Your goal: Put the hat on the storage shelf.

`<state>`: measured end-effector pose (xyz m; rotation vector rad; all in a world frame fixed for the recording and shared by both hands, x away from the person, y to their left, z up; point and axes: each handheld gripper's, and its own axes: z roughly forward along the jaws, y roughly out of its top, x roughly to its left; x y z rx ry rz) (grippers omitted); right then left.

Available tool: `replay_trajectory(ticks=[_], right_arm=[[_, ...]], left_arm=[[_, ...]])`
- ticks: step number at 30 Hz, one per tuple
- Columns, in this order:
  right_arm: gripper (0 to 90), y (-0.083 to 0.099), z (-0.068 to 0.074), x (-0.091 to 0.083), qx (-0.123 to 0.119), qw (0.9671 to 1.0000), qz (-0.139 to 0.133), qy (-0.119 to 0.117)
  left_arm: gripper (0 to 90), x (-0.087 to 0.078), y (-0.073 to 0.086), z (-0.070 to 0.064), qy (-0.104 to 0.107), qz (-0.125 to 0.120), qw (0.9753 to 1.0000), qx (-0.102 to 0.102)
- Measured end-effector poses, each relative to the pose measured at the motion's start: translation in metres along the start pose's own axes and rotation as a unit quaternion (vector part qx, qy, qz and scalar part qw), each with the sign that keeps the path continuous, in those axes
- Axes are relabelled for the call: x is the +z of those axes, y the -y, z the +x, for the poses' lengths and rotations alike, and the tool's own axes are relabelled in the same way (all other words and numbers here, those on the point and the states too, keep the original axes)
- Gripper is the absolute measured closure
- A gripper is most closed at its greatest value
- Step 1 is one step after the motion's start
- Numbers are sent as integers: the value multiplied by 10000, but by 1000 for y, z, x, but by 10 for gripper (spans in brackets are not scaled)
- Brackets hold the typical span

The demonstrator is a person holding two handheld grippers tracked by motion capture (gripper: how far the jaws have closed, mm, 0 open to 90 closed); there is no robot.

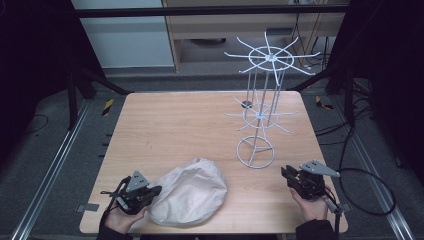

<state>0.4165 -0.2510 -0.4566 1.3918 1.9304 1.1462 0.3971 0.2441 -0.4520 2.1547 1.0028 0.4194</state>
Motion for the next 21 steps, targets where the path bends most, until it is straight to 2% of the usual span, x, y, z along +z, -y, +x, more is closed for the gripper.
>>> replay_trajectory(ticks=[5, 11, 14, 21], right_arm=[[728, 0, -1, 0, 4, 10000, 5, 18], [687, 0, -4, 1, 51, 10000, -7, 31], [665, 1, -5, 2, 5, 10000, -9, 81], [629, 1, -6, 2, 22, 9999, 18, 145]], left_arm=[[847, -6, -2, 2, -39, -136, 9999, -33], [752, -23, -14, 6, -42, -552, 9985, -31], [658, -26, -22, 7, -15, -575, 9983, 6], [534, -26, -33, 5, 69, -502, 9985, 188]])
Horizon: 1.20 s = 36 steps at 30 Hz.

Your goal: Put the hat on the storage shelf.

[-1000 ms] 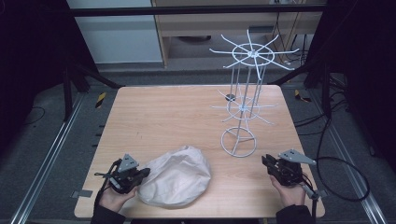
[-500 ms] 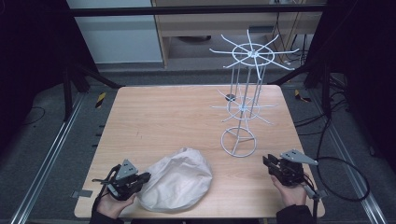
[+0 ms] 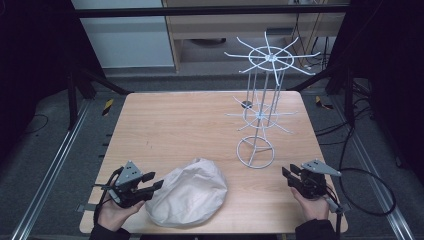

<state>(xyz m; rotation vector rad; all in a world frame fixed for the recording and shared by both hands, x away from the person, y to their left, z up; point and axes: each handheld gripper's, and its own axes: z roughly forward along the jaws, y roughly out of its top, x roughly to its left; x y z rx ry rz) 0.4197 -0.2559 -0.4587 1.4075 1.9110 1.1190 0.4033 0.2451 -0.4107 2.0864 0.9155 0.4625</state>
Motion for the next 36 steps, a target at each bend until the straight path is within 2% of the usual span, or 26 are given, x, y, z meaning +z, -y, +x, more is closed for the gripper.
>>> replay_trajectory(ticks=[6, 13, 26, 30, 36], right_arm=[[611, 0, 1, 0, 31, 10000, 39, -24], [605, 0, -1, 0, 2, 10000, 41, 13], [600, 0, -2, 1, -33, 10000, 81, -3], [600, -1, -1, 1, -11, 9999, 99, -20], [600, -1, -1, 2, -35, 9999, 115, -33]], left_arm=[[450, 2, -13, -4, 125, 80, 9996, 225], [426, 13, -28, -8, 238, 202, 9988, 380], [433, 46, -40, -18, 261, 684, 9954, 614], [464, 55, -43, -19, 211, 771, 9945, 682], [514, 68, -43, -20, 259, 935, 9929, 682]])
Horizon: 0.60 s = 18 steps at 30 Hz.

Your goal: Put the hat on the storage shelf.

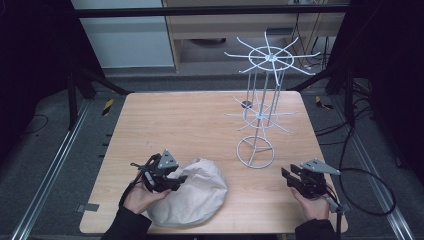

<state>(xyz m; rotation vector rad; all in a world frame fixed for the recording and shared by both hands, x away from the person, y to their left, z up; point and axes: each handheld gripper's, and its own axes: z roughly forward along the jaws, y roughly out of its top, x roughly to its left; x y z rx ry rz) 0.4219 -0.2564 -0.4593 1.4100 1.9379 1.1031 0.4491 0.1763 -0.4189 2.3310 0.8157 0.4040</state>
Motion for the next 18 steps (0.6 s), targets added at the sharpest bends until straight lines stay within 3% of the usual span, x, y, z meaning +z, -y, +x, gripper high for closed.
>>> replay_trajectory(ticks=[7, 14, 18], right_arm=[[600, 0, 0, 1, 6, 10000, 33, -13], [599, 0, 0, 1, 17, 10000, 63, -28], [598, 0, 0, 2, -33, 10000, 78, -6]], left_arm=[[589, 11, 0, -1, 80, 222, 9997, -31], [674, 23, 4, 1, 302, 506, 9982, -131], [749, 25, 4, 0, 384, 551, 9975, -209]])
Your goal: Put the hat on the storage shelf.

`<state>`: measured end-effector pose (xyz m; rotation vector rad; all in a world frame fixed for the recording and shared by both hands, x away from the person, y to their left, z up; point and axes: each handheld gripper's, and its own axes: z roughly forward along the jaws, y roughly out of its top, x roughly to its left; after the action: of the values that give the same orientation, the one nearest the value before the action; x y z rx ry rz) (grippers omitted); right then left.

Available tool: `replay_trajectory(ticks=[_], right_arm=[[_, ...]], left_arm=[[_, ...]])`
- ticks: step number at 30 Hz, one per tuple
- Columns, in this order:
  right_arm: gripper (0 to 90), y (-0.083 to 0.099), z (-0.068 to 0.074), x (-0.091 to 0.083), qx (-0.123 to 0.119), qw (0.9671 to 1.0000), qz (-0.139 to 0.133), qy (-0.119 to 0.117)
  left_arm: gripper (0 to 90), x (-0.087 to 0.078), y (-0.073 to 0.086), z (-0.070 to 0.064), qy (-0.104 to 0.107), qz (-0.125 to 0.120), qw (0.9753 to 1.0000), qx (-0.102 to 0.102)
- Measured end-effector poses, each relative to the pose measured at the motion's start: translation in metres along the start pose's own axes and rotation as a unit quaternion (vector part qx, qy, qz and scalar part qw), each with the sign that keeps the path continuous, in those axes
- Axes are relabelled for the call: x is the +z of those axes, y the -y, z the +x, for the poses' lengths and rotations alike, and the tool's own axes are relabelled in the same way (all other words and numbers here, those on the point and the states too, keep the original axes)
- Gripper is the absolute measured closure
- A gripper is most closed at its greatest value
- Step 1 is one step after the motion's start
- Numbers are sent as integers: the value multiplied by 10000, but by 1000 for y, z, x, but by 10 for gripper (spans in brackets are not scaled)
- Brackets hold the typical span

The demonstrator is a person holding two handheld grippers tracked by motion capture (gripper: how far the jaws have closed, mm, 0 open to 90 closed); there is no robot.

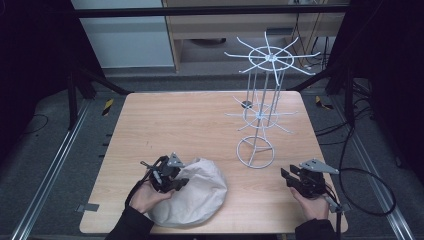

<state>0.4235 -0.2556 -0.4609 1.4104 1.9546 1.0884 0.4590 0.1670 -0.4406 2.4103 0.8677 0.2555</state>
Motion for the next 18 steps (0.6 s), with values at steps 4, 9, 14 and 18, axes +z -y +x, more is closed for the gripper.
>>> replay_trajectory(ticks=[4, 9, 14, 18], right_arm=[[599, 0, 0, 0, 10, 10000, -2, 9], [599, 1, -1, -1, 8, 10000, 7, 10], [599, 1, -1, 0, -1, 10000, 8, 0], [598, 1, -2, 0, 1, 10000, 11, -1]], left_arm=[[833, -2, 0, -1, 42, -8, 10000, -35], [871, -6, 0, -2, 40, -67, 9999, -67], [875, -16, 1, 2, 126, -196, 9994, -246], [876, -28, 3, 5, 131, -411, 9985, -327]])
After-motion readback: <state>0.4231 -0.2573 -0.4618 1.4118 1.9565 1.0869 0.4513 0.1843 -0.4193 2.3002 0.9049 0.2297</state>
